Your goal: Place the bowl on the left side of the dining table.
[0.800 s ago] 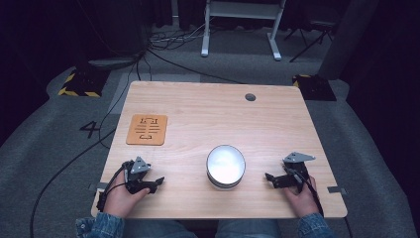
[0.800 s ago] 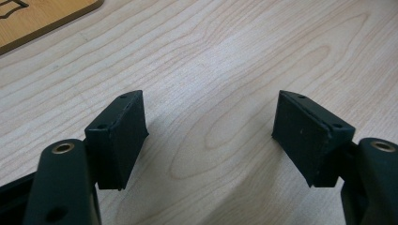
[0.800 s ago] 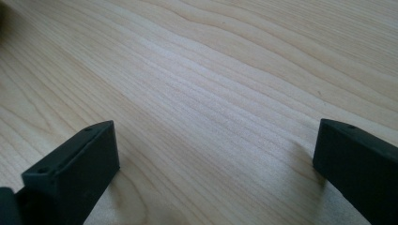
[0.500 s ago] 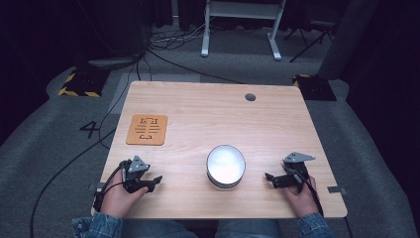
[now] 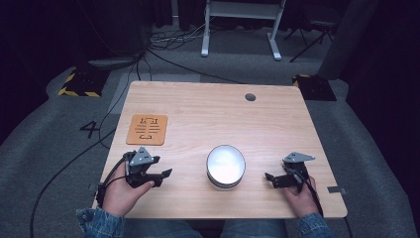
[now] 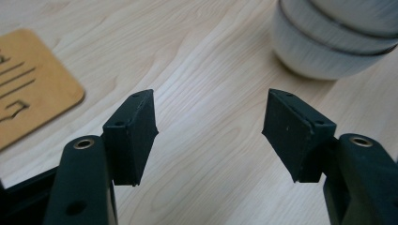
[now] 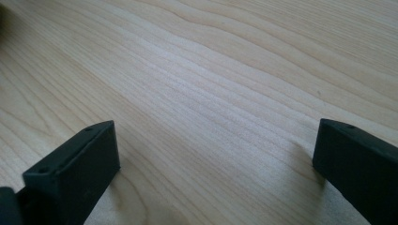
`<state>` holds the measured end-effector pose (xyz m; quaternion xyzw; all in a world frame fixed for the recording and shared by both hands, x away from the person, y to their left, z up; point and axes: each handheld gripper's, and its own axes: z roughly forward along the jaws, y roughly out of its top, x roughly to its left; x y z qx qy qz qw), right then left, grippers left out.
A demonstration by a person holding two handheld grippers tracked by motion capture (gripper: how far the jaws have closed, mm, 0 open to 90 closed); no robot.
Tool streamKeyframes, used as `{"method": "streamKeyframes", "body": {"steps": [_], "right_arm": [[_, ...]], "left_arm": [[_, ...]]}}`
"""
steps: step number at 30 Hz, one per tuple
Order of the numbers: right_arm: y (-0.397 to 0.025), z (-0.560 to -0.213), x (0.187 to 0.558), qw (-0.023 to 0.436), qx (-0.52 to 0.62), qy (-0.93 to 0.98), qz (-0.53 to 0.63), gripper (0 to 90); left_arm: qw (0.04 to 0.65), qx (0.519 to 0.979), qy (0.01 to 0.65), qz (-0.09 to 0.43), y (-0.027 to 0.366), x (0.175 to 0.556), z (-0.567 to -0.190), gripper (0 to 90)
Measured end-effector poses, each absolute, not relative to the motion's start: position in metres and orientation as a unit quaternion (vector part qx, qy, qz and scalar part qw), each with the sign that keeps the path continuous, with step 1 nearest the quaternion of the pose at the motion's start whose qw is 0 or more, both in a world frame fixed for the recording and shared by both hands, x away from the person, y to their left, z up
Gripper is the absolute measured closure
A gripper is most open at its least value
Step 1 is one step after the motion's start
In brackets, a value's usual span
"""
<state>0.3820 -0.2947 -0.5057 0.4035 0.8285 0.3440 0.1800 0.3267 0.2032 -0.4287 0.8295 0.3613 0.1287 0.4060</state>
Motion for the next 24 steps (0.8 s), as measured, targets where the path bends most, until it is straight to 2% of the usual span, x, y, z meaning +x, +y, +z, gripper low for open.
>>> {"method": "streamKeyframes", "body": {"steps": [15,20,24], "right_arm": [[-0.294,-0.506,0.382,0.182,0.406,0.826,0.345,1.2],[-0.294,-0.506,0.382,0.182,0.406,0.826,0.345,1.2],[-0.294,-0.506,0.382,0.182,0.406,0.827,0.345,1.2]], "left_arm": [[0.434,0.838,0.316,0.102,0.155,0.343,-0.372,36.9],[0.435,0.843,0.306,0.075,0.141,0.348,-0.368,37.3],[0.442,0.842,0.3,0.078,0.135,0.351,-0.367,37.3]]}}
